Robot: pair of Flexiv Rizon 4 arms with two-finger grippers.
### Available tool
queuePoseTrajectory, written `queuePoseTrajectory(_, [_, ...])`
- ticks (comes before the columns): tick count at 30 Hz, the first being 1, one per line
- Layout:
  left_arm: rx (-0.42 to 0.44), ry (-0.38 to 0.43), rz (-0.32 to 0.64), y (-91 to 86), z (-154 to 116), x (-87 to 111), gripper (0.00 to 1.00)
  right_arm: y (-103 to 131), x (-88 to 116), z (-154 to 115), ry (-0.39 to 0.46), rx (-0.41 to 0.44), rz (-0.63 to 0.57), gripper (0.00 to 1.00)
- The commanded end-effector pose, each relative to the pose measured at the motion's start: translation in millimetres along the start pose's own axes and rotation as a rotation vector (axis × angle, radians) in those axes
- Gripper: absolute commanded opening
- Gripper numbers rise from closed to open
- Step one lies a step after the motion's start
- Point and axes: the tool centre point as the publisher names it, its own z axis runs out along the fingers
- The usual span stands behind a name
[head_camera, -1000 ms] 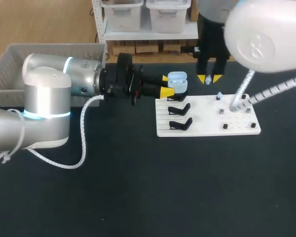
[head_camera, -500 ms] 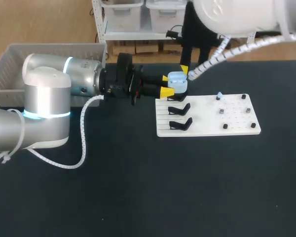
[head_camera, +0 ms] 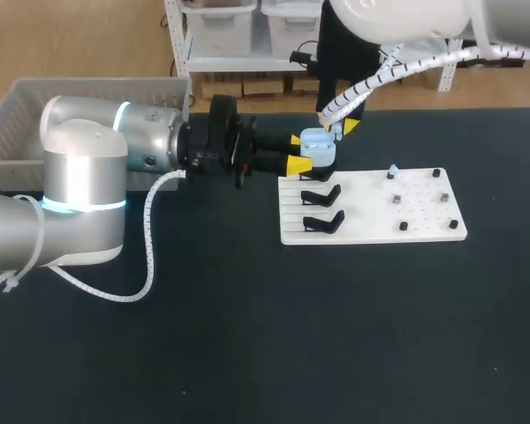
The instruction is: Pick up each earbud case from the left stands, insert the matching earbuds, close the lid, and place the case in the box.
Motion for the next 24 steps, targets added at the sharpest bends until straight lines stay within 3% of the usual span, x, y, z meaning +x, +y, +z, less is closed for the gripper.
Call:
queuePoseTrajectory(1, [-0.006, -0.002, 0.003, -1.9, 0.0, 0.7, 0.00, -1.2, 1.2, 0.1, -0.004, -0.002, 0.001, 0.00])
queuePoseTrajectory(24, [-0.006, -0.002, 0.003, -1.9, 0.0, 0.7, 0.00, 14.7, -3.6, 5.6, -0.019, 0.007, 0.263, 0.00])
